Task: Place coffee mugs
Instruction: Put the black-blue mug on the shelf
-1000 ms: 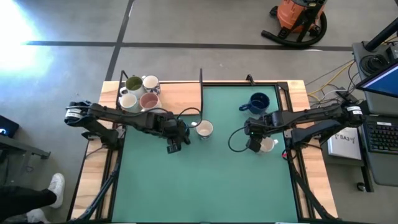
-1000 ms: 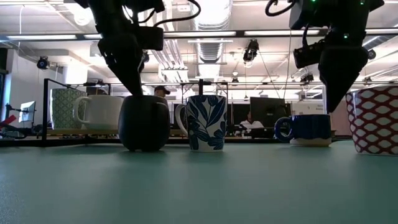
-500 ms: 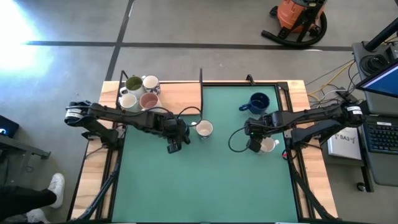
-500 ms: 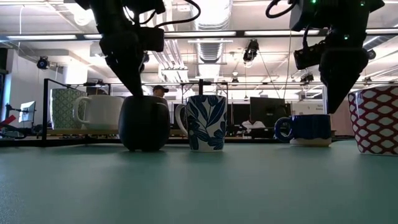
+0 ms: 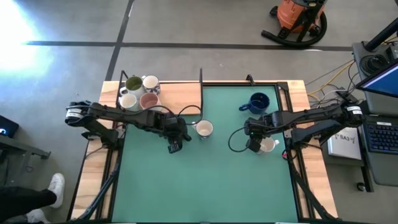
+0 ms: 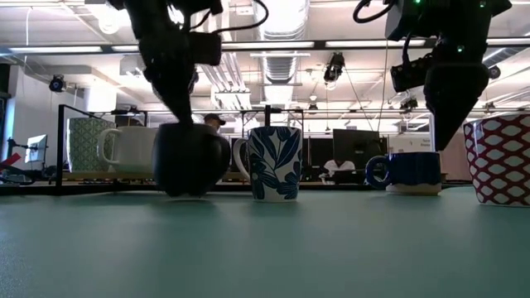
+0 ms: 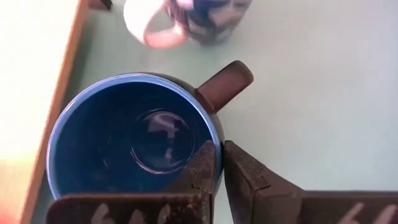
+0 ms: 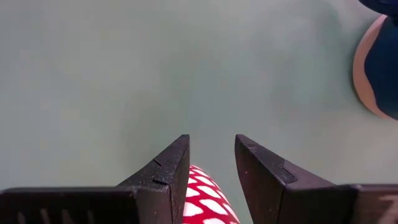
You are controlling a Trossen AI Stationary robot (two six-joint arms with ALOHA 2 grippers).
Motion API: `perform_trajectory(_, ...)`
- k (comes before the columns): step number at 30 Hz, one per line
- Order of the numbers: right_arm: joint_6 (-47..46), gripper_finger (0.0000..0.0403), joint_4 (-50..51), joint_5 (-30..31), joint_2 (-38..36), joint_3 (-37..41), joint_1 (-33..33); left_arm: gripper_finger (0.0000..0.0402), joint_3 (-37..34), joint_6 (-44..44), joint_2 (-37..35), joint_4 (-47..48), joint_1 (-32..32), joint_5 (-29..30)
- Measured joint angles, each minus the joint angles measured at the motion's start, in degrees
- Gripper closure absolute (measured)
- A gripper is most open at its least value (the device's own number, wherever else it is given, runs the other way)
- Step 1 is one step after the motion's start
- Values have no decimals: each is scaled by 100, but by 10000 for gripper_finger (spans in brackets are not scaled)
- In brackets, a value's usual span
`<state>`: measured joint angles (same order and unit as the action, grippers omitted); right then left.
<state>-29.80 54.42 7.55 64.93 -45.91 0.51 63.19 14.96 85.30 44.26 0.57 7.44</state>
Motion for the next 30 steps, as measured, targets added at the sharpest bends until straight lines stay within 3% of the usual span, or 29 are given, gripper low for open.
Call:
perform_trajectory(13, 0, 284, -100, 0, 2, -7, 0, 400, 931, 55, -4, 681, -509, 54)
perform_trajectory(24, 0, 284, -142, 0, 2, -7, 0, 400, 1116, -132, -4, 727, -1652, 92)
perform_trajectory(30, 0, 284, -163, 0, 2, -7, 0, 400, 1114, -101, -4, 162, -2390, 34)
